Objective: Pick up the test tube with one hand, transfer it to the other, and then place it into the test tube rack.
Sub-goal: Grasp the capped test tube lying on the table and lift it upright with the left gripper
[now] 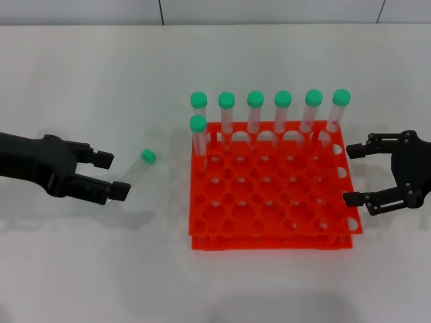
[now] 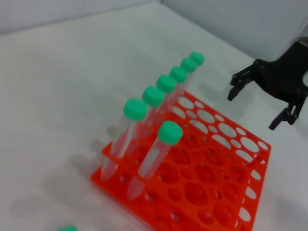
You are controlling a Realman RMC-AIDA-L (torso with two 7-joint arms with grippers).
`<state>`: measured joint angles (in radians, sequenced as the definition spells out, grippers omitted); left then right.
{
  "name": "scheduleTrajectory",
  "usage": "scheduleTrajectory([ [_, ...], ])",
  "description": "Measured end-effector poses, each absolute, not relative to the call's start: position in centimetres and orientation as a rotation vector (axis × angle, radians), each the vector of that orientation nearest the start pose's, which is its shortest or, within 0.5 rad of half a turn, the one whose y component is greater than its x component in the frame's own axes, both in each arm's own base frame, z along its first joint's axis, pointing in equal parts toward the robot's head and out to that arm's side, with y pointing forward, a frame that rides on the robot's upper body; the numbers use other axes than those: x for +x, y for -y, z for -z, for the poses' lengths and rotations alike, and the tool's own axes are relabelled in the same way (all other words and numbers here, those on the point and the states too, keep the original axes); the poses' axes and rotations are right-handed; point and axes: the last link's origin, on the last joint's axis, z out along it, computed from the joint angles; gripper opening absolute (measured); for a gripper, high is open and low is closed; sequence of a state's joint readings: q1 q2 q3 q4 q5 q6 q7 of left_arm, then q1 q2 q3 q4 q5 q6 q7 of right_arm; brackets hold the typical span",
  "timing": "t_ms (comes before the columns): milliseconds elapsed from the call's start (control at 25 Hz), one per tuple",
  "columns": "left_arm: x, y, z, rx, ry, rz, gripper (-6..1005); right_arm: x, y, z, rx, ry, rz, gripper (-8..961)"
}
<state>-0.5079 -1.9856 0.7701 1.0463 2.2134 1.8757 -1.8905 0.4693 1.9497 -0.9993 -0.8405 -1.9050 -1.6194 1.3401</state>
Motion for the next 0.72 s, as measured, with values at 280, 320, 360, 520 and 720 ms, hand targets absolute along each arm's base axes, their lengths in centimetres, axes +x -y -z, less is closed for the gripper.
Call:
scheduleTrajectory([
  [280, -24.3, -32.2, -9.1, -2.777, 1.227, 0.079, 888, 25.6, -32.6, -3.6, -2.927, -0.198, -0.428, 869],
  [320, -24.2, -32.5, -9.3, -2.746, 1.275, 0.028, 888, 25.5, -32.6, -3.6, -2.927, -0.191, -0.43, 869],
  [360, -24.2, -32.6, -9.4, -2.73, 1.301, -0.007, 888, 25.5, -32.6, -3.5, -2.927, -0.186, -0.432, 869],
  [520, -24.1, -33.3, -9.3, -2.667, 1.38, -0.194, 888, 25.4, -32.6, -3.4, -2.924, -0.177, -0.434, 869],
  [720, -23.9, -34.1, -8.2, -2.615, 1.391, -0.397, 888, 25.2, -32.7, -3.2, -2.927, -0.168, -0.442, 869],
])
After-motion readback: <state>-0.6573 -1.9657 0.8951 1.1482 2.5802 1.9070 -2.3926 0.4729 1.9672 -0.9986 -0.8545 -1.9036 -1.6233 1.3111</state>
